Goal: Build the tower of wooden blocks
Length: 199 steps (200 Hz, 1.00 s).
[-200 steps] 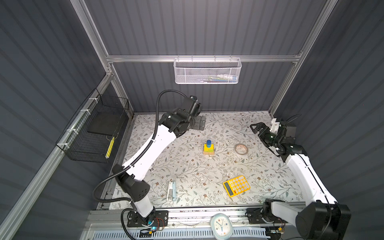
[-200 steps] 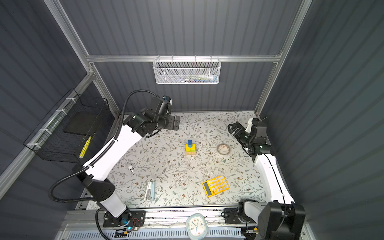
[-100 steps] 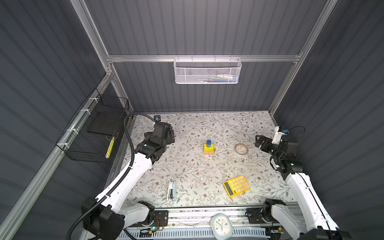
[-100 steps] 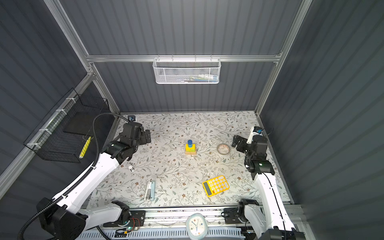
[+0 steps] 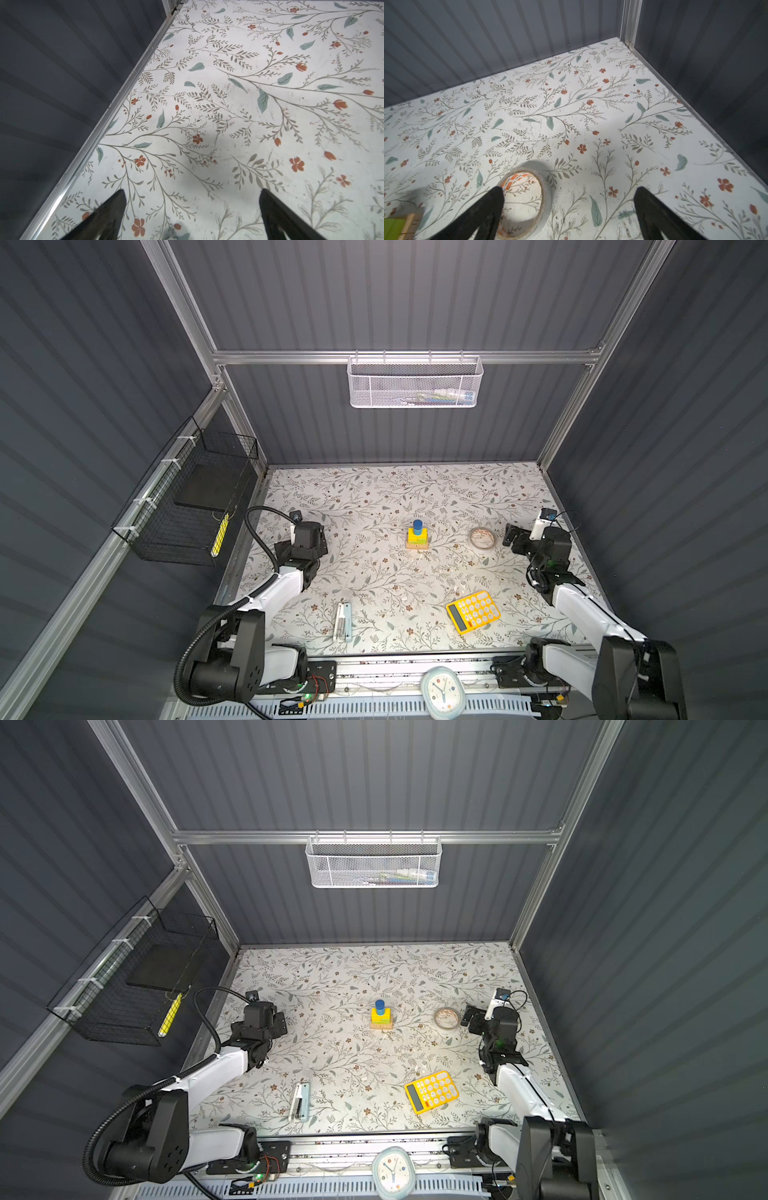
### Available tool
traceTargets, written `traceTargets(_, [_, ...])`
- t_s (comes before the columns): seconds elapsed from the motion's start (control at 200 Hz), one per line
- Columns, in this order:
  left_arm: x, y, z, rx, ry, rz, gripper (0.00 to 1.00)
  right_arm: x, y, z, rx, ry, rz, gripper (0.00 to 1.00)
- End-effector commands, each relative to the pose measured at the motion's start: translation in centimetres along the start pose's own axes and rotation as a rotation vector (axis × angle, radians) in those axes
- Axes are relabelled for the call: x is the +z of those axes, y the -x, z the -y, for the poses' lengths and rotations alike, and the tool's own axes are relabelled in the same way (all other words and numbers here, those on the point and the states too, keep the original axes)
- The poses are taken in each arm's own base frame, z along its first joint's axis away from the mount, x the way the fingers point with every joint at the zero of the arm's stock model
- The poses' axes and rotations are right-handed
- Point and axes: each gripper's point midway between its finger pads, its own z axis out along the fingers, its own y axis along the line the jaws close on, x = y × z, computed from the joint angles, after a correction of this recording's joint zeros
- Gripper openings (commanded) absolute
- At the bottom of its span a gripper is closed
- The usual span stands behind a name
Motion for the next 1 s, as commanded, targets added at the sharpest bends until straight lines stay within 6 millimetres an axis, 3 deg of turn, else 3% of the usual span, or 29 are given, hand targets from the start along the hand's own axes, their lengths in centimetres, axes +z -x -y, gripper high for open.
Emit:
traceTargets(0.0, [1.2,3.0,0.9,-0.037,-0.070,0.142,1.00,0.8,2.4,-0.5,-0.034,0.035,0.153,0.99])
traceTargets(0.245, [3.8,1.8,2.5,-0.021,-0.145,0.185,1.00,1.2,2.3,-1.1,-0.090,0.075,0.216,0.99])
traceTargets(0.355, [3.8,2.0,3.8,0.037,-0.215,0.191,1.00,1.8,0.7,-1.2,-0.098,0.094,0.227,0.99])
traceTargets(0.46, [3.7,2.4,4.1,0.054,-0.231,0.251,1.00,1.5,0.6,-1.4,-0.106,0.106,0.229,0.99])
traceTargets(0.53, [4.4,1.2,3.8,0.041,-0.215,0.275,1.00,1.8,0.8,-1.0,-0.096,0.085,0.235,0.99])
traceTargets(0.635, [4.8,0.4,5.3,0.090,-0.283,0.235,1.00,2.2,0.8,-0.5,-0.083,0.057,0.212,0.99])
traceTargets(0.99, [5.5,0.7,5.0,0.077,-0.253,0.226,1.00,2.5,1.0,0.0,-0.065,0.025,0.206,0.99])
